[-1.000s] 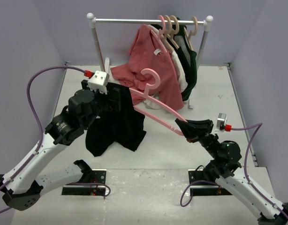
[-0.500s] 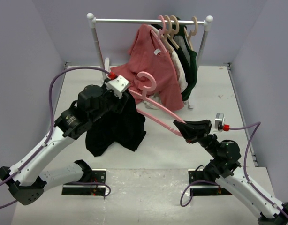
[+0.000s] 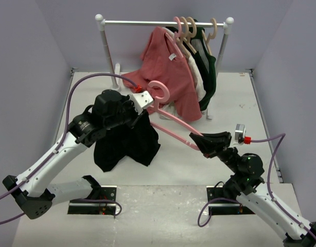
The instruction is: Place the t-shirt on the hanger
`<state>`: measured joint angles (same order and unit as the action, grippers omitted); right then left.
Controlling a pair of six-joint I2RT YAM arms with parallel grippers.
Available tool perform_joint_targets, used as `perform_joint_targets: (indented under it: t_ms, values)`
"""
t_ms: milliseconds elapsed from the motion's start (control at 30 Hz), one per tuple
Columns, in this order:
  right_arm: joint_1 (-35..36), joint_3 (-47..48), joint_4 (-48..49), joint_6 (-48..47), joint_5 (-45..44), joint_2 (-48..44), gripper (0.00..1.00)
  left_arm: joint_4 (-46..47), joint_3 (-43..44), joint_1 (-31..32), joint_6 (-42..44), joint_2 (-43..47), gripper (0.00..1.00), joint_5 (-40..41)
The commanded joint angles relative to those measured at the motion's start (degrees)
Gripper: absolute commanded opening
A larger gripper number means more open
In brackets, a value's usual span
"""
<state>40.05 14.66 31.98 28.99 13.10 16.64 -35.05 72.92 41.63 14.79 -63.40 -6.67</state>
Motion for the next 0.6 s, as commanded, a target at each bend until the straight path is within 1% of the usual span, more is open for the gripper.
perform_joint_targets:
  t_ms: [0,67,133,267,400,500,567]
  values:
    - [0.3,3.6,6.2,1.5,4.2,-0.3,0.00,4.2,1.7,0.0,1.5,3.2,0.11,-4.1]
    - [0.3,3.8,6.3,1.6,5.0,0.3,0.00,6.6,0.9,0.1,1.5,4.5,0.11,-5.5]
    - [0.3,4.1,6.3,1.5,6.0,0.9,0.00,8.1,0.3,0.1,1.4,5.8,0.15,-6.9]
    - [0.3,5.0,6.3,1.8,7.9,2.1,0.00,9.8,0.5,0.1,1.8,6.6,0.16,-10.1]
    - [0.3,6.0,6.2,2.3,10.3,3.6,0.00,9.5,2.0,0.0,2.2,5.5,0.17,-11.9]
    - [0.3,7.7,5.1,2.0,12.5,5.8,0.00,8.6,3.5,0.1,2.5,4.2,0.22,-15.3]
    - [0.3,8.3,5.0,2.0,14.0,7.3,0.00,7.4,4.4,0.1,3.3,3.7,0.22,-18.7]
